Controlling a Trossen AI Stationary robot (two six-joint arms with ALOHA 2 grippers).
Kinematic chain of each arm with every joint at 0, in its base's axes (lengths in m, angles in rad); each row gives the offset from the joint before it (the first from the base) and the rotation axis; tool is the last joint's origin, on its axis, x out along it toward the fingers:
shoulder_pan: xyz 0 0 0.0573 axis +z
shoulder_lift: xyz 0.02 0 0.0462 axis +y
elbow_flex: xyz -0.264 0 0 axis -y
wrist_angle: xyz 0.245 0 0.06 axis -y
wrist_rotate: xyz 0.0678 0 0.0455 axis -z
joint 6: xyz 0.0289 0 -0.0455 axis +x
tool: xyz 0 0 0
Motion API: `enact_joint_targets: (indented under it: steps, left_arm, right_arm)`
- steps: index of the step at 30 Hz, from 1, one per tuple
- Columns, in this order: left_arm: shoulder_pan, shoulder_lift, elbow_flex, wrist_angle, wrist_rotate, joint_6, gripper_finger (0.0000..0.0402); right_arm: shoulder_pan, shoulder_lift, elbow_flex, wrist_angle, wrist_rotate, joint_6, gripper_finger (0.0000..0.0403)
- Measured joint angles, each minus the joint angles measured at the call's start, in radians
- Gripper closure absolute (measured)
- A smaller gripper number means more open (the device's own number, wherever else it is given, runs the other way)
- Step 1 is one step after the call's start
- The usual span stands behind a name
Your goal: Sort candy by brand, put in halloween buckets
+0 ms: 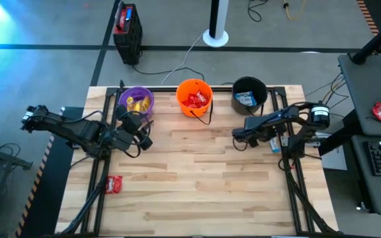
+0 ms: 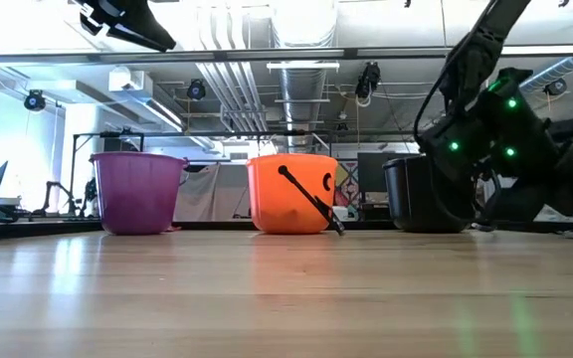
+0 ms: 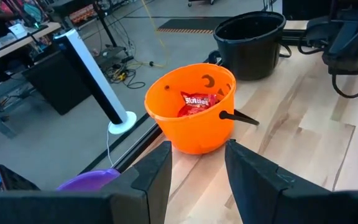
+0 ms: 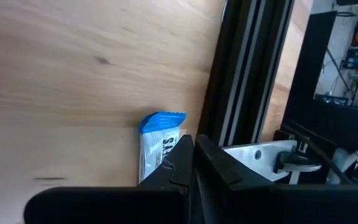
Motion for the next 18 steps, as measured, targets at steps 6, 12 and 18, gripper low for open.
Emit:
enact_joint_targets:
  steps: [6,12,18]
  left_arm:
    - [0.000,0.000,0.000,0.000,0.000,0.000,0.0267]
    - [0.000,0.000,0.000,0.000,0.000,0.000,0.0267]
    - [0.000,0.000,0.000,0.000,0.000,0.000,0.0267]
  right_arm:
    - [-0.002,0.000,-0.064,0.075,-0.033,-0.001,0.0394]
    - [-0.001,0.000,-0.099,0.151,-0.080,-0.021,0.0394]
    - [0.080,-0.013,0.017,0.222,-0.119,-0.071,0.0394]
